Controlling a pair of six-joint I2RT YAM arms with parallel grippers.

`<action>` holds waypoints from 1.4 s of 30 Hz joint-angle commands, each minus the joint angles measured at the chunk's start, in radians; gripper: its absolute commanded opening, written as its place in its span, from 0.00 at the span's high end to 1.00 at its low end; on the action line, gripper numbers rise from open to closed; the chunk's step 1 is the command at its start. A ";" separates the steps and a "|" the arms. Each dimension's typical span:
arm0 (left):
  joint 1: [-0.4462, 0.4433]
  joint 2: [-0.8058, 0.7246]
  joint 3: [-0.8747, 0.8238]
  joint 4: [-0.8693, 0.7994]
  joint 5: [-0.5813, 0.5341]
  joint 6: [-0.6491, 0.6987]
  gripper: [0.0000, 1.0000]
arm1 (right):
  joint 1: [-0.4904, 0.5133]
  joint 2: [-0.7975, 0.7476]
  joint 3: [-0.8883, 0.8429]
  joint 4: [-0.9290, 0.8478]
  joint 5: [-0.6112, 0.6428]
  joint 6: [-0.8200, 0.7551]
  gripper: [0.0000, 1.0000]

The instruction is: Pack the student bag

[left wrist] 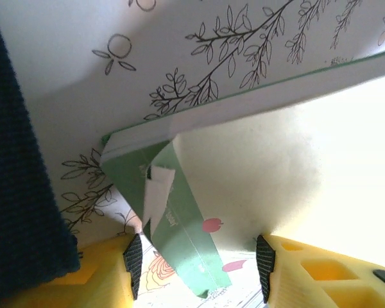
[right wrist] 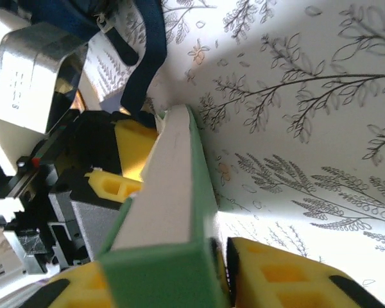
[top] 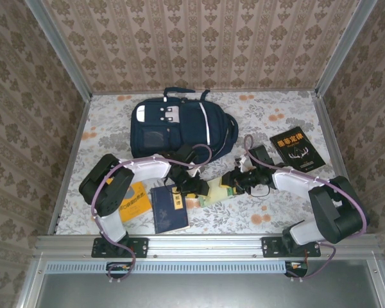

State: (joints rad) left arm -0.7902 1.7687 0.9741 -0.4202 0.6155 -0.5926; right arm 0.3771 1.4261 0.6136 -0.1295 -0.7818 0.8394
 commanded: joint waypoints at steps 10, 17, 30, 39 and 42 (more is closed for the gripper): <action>0.062 -0.132 0.282 -0.226 -0.125 0.119 0.44 | -0.043 -0.087 0.063 -0.292 0.377 -0.128 0.98; 0.149 0.031 0.596 -0.278 -0.267 0.022 0.41 | -0.094 -0.112 0.006 -0.242 0.391 -0.097 0.98; 0.239 0.452 1.050 -0.199 -0.254 -0.174 0.42 | -0.095 -0.070 0.009 -0.226 0.456 -0.080 0.99; 0.236 0.576 1.106 -0.096 -0.162 -0.216 0.49 | -0.096 0.039 0.003 -0.167 0.416 -0.089 1.00; 0.238 0.598 1.112 -0.082 -0.154 -0.220 0.54 | -0.096 0.064 0.000 -0.144 0.402 -0.089 1.00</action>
State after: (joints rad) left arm -0.5499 2.3405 2.0518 -0.5373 0.4244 -0.7944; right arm 0.2855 1.4456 0.6449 -0.2401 -0.4488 0.7609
